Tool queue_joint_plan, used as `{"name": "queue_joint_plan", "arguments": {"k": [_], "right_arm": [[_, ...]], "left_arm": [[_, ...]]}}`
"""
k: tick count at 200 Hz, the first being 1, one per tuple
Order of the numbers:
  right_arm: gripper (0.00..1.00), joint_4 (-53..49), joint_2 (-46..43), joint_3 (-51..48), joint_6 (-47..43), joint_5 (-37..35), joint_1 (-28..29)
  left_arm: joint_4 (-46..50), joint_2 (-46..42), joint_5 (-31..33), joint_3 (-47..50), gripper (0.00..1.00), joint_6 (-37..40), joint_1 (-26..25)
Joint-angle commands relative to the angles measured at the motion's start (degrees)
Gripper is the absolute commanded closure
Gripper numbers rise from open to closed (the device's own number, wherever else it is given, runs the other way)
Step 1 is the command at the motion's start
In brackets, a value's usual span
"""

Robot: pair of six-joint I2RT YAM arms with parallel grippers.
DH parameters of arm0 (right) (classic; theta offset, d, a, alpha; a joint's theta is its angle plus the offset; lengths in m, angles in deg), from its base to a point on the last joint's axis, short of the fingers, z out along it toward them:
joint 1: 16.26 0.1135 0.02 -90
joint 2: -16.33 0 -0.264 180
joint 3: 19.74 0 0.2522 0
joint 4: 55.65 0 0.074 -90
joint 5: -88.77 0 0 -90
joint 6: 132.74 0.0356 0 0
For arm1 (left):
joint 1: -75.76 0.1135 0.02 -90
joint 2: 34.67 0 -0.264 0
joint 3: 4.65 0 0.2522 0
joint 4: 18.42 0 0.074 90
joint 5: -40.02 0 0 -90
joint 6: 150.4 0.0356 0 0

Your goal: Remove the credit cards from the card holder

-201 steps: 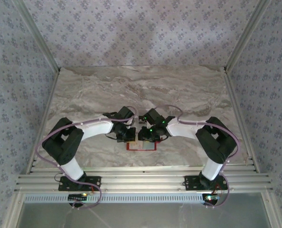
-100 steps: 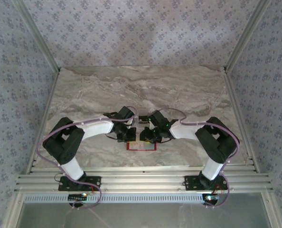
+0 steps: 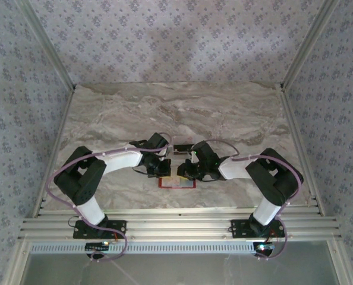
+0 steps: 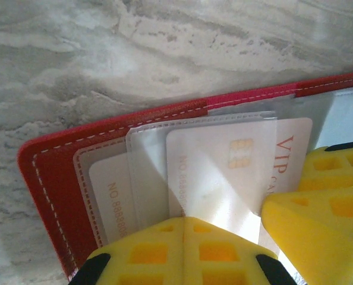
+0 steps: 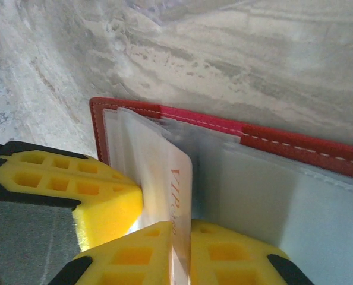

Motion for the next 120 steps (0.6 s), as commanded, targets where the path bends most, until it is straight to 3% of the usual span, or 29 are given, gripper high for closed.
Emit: {"name": "queue_joint_plan", "arguments": {"k": [1, 39, 120], "right_arm": [[0.88, 4.17, -0.24, -0.36, 0.97, 2.06, -0.13], [0.93, -0.53, -2.94, -1.5, -0.12, -0.53, -1.06], [0.93, -25.1, -11.7, 4.02, -8.75, -8.82, -1.63]], "left_arm": [[1.57, 1.98, 1.5, 1.59, 0.94, 0.34, -0.41], [2.7, 1.55, 2.68, 1.54, 0.95, 0.61, -0.36], [4.06, 0.71, 3.67, 0.83, 0.94, 1.25, -0.24]]}}
